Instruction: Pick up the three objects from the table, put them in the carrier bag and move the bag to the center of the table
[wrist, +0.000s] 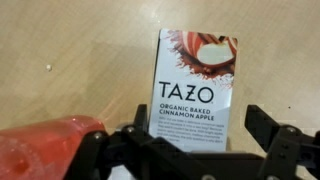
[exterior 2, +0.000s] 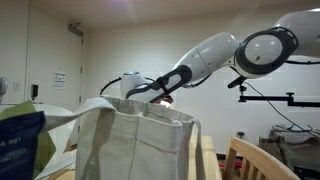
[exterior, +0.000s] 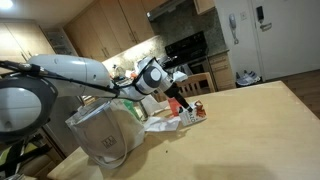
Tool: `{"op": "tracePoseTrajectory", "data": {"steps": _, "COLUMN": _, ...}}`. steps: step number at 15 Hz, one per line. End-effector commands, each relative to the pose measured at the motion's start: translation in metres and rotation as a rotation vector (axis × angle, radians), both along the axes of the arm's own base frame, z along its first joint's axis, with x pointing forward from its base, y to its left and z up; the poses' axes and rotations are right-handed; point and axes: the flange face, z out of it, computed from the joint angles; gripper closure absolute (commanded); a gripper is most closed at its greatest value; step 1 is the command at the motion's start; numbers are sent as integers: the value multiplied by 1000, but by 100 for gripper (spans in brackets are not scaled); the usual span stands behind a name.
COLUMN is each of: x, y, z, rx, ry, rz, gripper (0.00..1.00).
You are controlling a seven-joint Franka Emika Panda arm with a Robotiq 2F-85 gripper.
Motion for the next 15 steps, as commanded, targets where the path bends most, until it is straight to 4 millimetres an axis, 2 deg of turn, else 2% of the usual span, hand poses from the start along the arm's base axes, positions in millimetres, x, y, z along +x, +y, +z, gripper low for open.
{"op": "tracePoseTrajectory", "data": {"steps": 1, "x": 2, "y": -3, "z": -4, "rx": -35, "ry": 30, "rz": 24, "gripper": 0}}
{"op": "tracePoseTrajectory", "data": {"steps": 7, "x": -1, "y": -3, "z": -17, "rx": -53, "ry": 82, "rz": 40, "gripper": 0}}
{"op": "tracePoseTrajectory", "data": {"steps": 8, "x": 0, "y": -3, "z": -16, "rx": -59, "ry": 81, "rz": 43, "gripper": 3}}
{"op": "tracePoseTrajectory", "data": {"steps": 9, "x": 0, "y": -2, "z": -15, "rx": -64, "ry": 76, "rz": 44, "gripper": 26}}
{"op": "tracePoseTrajectory", "data": {"steps": 11, "x": 2, "y": 3, "z": -5, "rx": -82, "ry": 61, "rz": 53, "gripper": 32}}
{"op": "tracePoseTrajectory", "data": {"steps": 13, "x": 5, "y": 14, "z": 11, "rx": -102, "ry": 35, "rz": 76, "gripper": 49}}
{"op": "tracePoseTrajectory", "data": {"steps": 15, "x": 8, "y": 28, "z": 28, "rx": -124, "ry": 6, "rz": 97, "gripper": 62}}
